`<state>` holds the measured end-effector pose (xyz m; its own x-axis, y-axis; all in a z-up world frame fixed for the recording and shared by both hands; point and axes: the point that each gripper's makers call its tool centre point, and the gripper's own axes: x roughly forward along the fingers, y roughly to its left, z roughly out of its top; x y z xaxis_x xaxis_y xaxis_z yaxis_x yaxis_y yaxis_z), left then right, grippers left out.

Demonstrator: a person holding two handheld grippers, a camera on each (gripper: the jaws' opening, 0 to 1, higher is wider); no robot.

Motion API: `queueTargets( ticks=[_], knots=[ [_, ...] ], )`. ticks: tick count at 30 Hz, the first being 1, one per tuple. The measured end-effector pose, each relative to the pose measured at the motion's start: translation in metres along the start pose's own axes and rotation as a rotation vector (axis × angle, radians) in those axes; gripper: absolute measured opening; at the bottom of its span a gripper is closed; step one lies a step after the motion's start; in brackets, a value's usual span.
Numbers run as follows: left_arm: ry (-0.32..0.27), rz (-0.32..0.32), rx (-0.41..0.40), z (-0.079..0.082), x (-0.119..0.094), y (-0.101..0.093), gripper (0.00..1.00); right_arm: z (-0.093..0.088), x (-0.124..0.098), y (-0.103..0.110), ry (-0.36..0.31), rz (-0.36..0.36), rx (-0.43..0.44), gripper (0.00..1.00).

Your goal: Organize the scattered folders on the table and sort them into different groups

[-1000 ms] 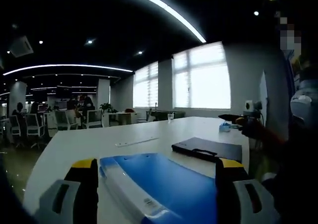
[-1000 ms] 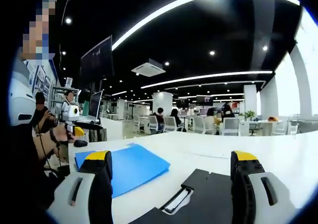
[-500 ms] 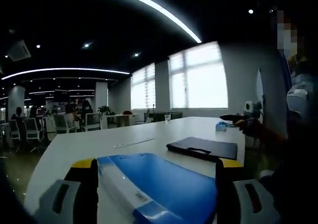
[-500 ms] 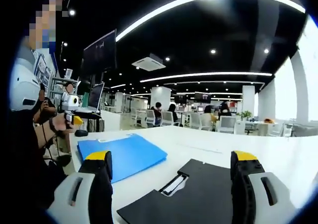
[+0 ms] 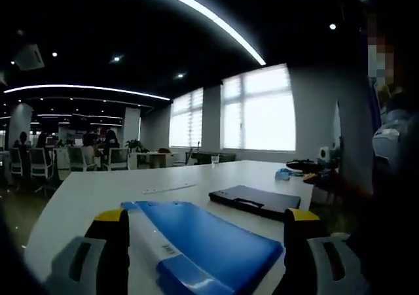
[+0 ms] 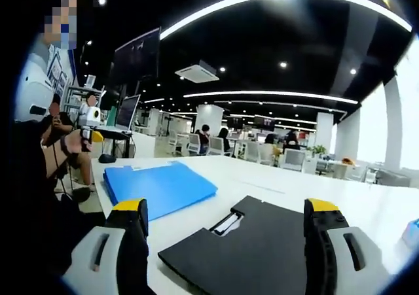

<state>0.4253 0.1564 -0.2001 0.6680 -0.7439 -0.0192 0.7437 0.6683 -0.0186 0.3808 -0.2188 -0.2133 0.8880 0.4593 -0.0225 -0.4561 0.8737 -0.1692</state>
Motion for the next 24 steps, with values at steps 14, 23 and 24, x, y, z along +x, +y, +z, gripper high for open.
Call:
queueTargets(
  ticks=[14, 23, 24],
  knots=[
    [-0.007, 0.021, -0.017, -0.016, -0.005, 0.001, 0.99, -0.019, -0.014, -0.014, -0.021, -0.046, 0.015, 0.97],
    [0.025, 0.025, -0.008, -0.038, -0.001, -0.001, 0.99, -0.038, -0.021, -0.023, -0.001, -0.069, 0.042, 0.96],
    [0.023, 0.026, -0.011, -0.039, -0.002, -0.001, 0.99, -0.041, -0.024, -0.026, 0.0, -0.077, 0.042, 0.96]
  ],
)
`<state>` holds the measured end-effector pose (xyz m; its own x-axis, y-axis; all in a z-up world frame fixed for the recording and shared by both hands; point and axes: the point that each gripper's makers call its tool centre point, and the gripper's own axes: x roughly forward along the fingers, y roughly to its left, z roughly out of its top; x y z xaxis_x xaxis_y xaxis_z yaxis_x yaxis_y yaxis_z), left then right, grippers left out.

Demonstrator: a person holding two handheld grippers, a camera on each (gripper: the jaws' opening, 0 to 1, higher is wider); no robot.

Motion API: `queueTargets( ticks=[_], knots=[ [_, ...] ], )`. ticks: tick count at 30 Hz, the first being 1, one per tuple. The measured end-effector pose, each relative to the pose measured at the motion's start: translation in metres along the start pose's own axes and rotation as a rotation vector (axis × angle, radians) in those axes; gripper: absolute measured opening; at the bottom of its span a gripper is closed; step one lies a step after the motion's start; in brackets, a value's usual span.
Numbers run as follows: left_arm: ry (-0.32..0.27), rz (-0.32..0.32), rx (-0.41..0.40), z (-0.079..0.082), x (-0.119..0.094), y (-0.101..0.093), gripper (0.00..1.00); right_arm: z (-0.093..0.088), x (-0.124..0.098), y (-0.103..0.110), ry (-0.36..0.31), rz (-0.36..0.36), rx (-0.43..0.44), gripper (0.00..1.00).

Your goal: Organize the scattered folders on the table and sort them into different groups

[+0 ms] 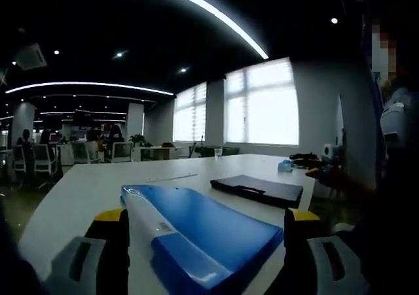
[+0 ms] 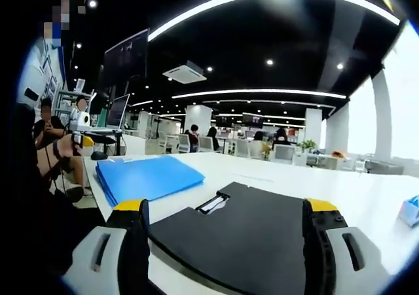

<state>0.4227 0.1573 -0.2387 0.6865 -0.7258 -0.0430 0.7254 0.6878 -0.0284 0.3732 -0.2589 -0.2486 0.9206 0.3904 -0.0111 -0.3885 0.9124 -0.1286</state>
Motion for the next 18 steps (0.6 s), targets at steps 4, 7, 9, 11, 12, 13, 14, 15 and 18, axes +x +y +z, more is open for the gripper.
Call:
queueTargets(
  ticks=[4, 7, 9, 11, 12, 13, 14, 15, 18],
  knots=[
    [-0.008, 0.004, -0.003, -0.005, -0.002, 0.001, 0.99, -0.004, -0.006, -0.006, -0.013, -0.01, 0.025, 0.96],
    [-0.005, 0.005, -0.004, -0.008, -0.003, 0.002, 0.99, -0.007, -0.008, -0.01, -0.012, -0.017, 0.035, 0.96],
    [-0.005, 0.005, -0.004, -0.008, -0.004, 0.002, 0.99, -0.009, -0.009, -0.011, -0.007, -0.021, 0.036, 0.96],
    [-0.009, 0.004, -0.004, -0.007, -0.004, 0.001, 0.99, -0.01, -0.011, -0.011, -0.002, -0.024, 0.035, 0.96],
    [-0.012, 0.003, -0.001, -0.005, -0.004, 0.0, 0.99, -0.01, -0.011, -0.011, 0.002, -0.024, 0.035, 0.96],
    [-0.014, 0.002, 0.001, -0.004, -0.004, 0.0, 0.99, -0.011, -0.011, -0.012, 0.009, -0.025, 0.039, 0.96],
    [-0.014, 0.002, 0.002, -0.004, -0.004, 0.0, 0.99, -0.012, -0.011, -0.012, 0.016, -0.025, 0.042, 0.96],
    [-0.012, 0.002, 0.006, -0.003, -0.004, -0.001, 0.99, -0.013, -0.011, -0.012, 0.025, -0.024, 0.045, 0.96],
    [-0.015, 0.002, 0.015, -0.001, -0.004, -0.001, 0.99, -0.014, -0.01, -0.01, 0.035, -0.021, 0.041, 0.96]
  ],
)
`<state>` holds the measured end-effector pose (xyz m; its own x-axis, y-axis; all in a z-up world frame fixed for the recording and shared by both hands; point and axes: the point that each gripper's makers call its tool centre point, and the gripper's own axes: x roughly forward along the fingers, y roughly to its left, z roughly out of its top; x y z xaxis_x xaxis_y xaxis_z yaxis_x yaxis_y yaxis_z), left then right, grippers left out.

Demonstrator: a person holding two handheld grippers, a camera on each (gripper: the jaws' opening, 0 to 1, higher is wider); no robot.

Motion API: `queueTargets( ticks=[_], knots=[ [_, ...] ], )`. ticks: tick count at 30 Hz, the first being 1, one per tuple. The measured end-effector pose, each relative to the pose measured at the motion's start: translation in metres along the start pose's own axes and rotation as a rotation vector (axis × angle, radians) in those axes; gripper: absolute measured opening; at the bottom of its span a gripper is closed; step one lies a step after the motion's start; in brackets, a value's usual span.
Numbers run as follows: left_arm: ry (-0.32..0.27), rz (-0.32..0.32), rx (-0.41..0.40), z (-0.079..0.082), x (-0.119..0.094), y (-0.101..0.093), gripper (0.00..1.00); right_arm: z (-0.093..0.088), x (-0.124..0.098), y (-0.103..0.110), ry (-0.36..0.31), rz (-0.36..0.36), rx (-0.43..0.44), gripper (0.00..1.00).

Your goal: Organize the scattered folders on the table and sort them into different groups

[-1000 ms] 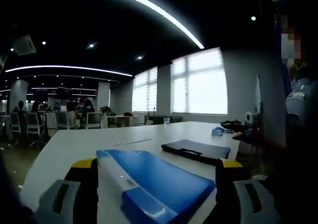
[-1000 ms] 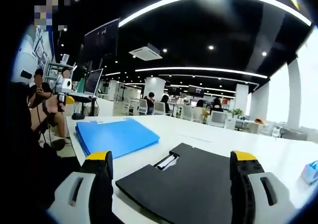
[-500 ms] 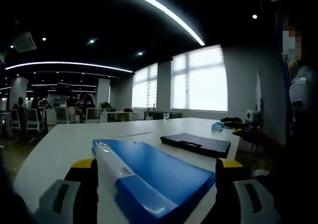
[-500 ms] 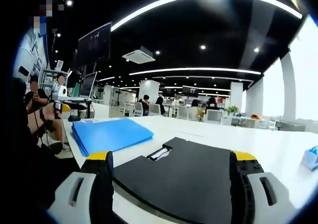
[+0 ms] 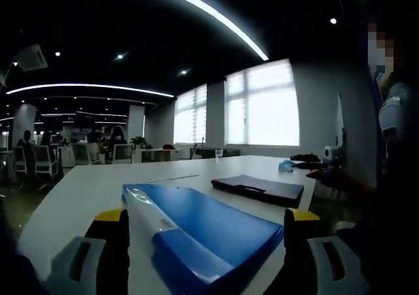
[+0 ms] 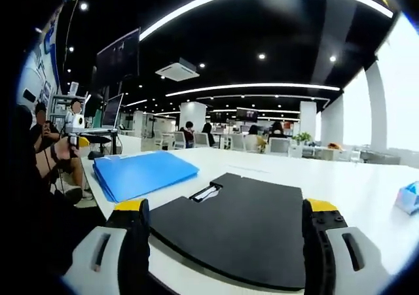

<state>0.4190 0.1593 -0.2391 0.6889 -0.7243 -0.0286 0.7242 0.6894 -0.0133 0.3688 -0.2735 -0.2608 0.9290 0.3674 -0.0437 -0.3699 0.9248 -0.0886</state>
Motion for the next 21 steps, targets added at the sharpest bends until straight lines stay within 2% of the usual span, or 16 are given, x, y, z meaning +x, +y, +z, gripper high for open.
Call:
queueTargets(
  ticks=[14, 21],
  knots=[
    [-0.007, 0.012, 0.013, 0.005, -0.004, 0.001, 0.99, -0.005, 0.005, 0.014, 0.057, 0.033, -0.034, 0.96],
    [-0.006, 0.013, 0.011, 0.005, -0.005, 0.0, 0.99, -0.013, 0.007, 0.016, 0.105, 0.033, -0.056, 0.96]
  ],
)
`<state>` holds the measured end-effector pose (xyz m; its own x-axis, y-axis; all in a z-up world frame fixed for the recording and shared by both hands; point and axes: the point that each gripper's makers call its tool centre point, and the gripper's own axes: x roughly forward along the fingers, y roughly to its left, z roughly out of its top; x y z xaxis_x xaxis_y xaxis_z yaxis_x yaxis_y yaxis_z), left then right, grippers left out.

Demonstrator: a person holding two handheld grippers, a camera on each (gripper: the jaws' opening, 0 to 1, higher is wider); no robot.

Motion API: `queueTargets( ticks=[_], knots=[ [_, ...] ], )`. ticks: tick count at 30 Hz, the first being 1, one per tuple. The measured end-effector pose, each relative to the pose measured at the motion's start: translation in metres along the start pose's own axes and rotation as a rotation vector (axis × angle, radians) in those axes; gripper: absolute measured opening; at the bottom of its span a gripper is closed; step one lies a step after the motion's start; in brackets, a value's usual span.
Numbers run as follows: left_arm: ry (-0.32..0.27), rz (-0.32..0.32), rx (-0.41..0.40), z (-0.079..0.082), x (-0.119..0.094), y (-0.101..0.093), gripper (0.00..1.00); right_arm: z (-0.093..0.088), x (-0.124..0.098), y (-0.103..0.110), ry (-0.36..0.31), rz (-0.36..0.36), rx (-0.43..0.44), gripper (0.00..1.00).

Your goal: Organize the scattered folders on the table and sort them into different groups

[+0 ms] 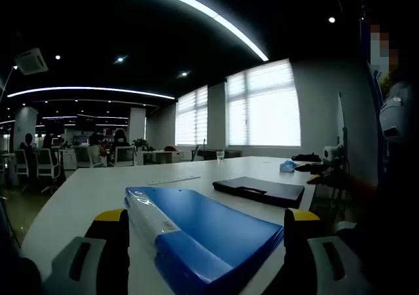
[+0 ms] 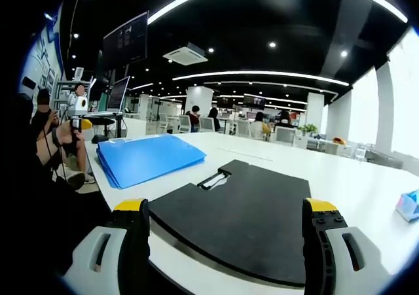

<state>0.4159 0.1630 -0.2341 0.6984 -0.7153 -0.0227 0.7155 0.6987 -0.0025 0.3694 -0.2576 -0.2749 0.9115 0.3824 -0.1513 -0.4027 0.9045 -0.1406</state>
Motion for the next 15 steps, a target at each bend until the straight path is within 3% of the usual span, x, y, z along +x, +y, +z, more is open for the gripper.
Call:
queueTargets(
  ticks=[15],
  knots=[
    [0.003, 0.002, 0.0, 0.0005, 0.0, -0.0005, 0.99, -0.0105, 0.0029, 0.0001, 0.052, -0.001, -0.01, 0.96]
  ],
)
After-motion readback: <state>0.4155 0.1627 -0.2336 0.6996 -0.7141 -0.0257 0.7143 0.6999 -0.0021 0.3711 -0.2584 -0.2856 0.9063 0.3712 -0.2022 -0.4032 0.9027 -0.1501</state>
